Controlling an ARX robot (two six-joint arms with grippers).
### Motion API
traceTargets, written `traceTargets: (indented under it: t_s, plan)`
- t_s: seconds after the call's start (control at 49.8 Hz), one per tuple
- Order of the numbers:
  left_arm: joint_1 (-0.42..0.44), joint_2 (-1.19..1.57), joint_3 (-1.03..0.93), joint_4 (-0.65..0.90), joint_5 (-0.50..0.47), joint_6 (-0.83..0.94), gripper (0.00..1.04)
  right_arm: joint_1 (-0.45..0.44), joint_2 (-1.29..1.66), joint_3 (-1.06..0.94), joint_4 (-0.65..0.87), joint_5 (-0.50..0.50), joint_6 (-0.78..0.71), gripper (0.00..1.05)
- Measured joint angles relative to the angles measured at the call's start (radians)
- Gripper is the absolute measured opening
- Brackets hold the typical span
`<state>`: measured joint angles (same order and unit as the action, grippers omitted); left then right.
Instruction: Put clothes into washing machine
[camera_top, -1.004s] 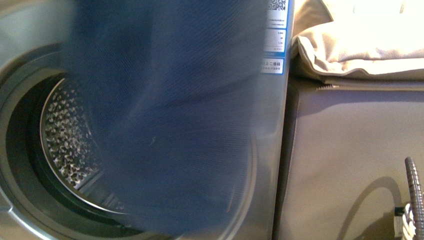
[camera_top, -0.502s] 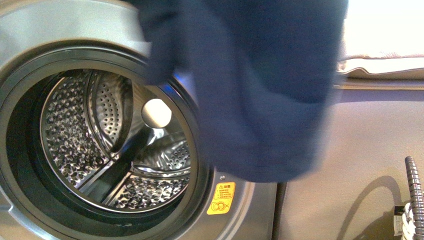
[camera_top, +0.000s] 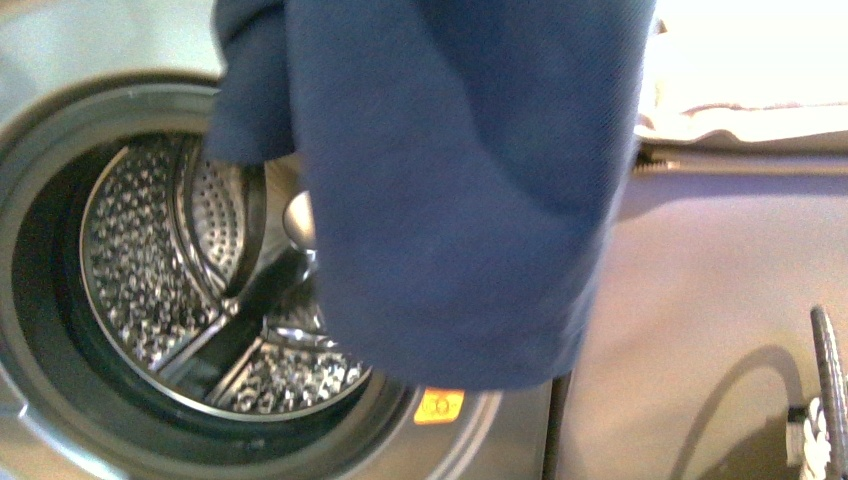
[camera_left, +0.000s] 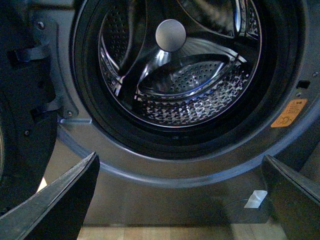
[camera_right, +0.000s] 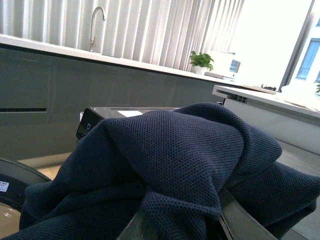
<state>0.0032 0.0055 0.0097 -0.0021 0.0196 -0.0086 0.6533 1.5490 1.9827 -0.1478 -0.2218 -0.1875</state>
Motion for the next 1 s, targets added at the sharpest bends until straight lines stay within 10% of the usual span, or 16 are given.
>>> traceTargets:
  t_s: [0.12,1.004]
  plan:
    - [0.058,0.064,0.009,0.046,0.245,-0.115,0.98,0.0,0.0,0.0,0.0,0.0,0.0,0.12]
    - [0.083,0.87,0.713,0.629,0.684,-0.126,0.98,0.0,0.0,-0.001,0.0,0.0,0.0,0.12]
